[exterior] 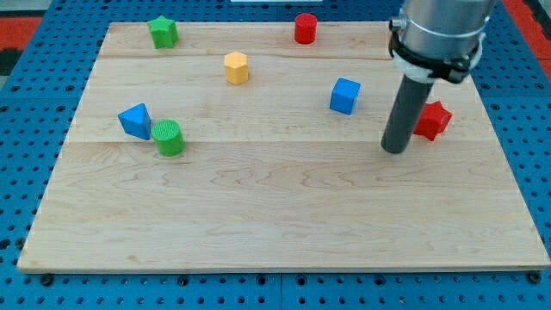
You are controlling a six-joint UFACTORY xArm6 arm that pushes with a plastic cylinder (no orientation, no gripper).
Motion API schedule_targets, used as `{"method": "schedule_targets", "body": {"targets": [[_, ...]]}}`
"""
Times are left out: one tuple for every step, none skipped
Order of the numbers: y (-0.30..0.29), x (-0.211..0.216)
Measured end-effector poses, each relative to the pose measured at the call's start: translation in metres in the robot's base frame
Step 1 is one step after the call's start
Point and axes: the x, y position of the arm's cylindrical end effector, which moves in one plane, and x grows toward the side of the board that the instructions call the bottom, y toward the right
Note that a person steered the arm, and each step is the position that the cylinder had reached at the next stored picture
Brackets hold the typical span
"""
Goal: Slide the cube diagonally to the bottom right of the green circle
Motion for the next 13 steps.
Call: {"method": "schedule_targets", "body": {"targets": [[0.005,-0.031],[0.023,-0.074],[-0.008,-0.092],[-0.019,-0.094],[-0.019,-0.095],[-0.019,-0.095],[-0.035,-0.087],[-0.072,-0.022],[-0.094,0.013],[-0.024,-0.017],[-0.01,-0.039],[-0.094,-0.06],[-0.143,-0.023]]}}
